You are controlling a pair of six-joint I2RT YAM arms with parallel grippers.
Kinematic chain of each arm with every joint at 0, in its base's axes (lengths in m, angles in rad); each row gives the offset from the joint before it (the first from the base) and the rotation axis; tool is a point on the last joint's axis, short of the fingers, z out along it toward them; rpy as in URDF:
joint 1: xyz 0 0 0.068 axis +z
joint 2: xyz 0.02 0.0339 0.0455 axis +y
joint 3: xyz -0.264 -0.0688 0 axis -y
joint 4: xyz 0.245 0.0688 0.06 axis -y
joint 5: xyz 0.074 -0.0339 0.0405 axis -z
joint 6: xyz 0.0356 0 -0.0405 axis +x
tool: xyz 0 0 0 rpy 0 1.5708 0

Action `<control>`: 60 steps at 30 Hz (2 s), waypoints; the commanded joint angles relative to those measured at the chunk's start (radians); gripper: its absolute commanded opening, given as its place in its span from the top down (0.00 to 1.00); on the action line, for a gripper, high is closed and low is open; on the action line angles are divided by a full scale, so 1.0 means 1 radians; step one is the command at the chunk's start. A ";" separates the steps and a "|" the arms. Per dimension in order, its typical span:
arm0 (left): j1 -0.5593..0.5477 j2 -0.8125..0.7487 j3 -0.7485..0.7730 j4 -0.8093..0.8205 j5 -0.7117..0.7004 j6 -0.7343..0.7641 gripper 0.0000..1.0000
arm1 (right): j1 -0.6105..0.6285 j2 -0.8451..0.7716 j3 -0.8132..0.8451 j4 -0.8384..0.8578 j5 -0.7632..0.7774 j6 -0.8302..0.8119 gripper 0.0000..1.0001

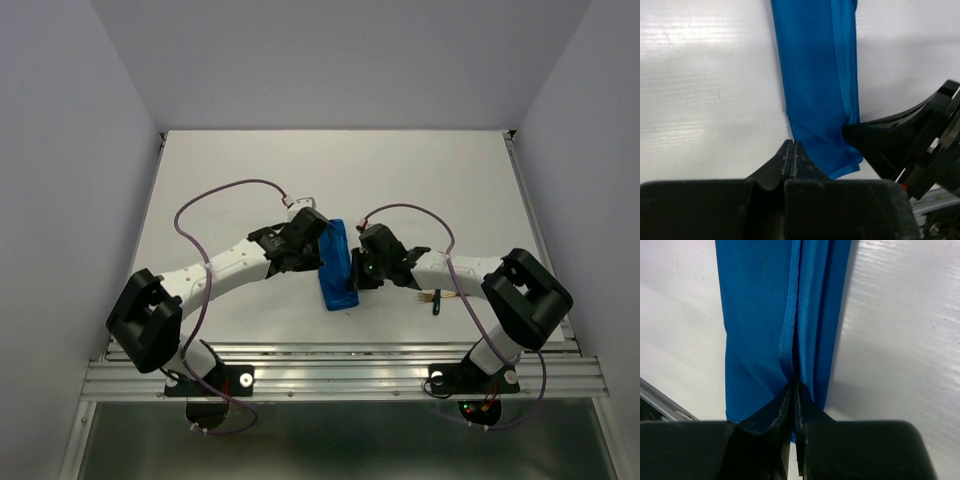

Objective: Fold the napkin into a case and place the utensils inside
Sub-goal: Smooth out the smaller rectangle-folded napkin at the center of the board, then pick up the smaller rectangle-folded napkin from the center of the board.

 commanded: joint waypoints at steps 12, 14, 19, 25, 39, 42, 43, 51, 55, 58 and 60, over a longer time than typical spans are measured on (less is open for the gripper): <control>-0.093 0.297 0.428 -0.160 -0.200 -0.087 0.94 | -0.292 -0.277 -0.039 -0.047 0.207 0.001 0.43; -0.102 0.347 0.445 -0.162 -0.188 -0.120 0.91 | -0.337 -0.265 -0.049 -0.047 0.181 -0.008 0.37; -0.177 0.496 0.577 -0.250 -0.243 -0.188 0.60 | -0.424 -0.245 -0.068 -0.046 0.141 -0.020 0.29; -0.202 0.579 0.642 -0.356 -0.356 -0.260 0.45 | -0.424 -0.262 -0.075 -0.046 0.101 -0.028 0.29; -0.266 0.639 0.764 -0.441 -0.497 -0.277 0.49 | -0.424 -0.263 -0.077 -0.044 0.061 -0.022 0.29; -0.268 0.639 0.784 -0.447 -0.518 -0.272 0.49 | -0.424 -0.263 -0.075 -0.044 0.055 -0.022 0.29; -0.263 0.642 0.790 -0.454 -0.519 -0.272 0.48 | -0.424 -0.265 -0.075 -0.044 0.054 -0.022 0.29; -0.246 0.688 0.760 -0.487 -0.504 -0.300 0.32 | -0.424 -0.263 -0.085 -0.038 0.026 -0.020 0.28; -0.246 0.732 0.778 -0.505 -0.505 -0.308 0.37 | -0.424 -0.275 -0.095 -0.038 0.032 -0.025 0.28; -0.239 0.749 0.783 -0.488 -0.501 -0.294 0.36 | -0.424 -0.279 -0.097 -0.040 0.032 -0.026 0.28; -0.237 0.780 0.798 -0.505 -0.507 -0.289 0.37 | -0.424 -0.280 -0.095 -0.040 0.020 -0.025 0.28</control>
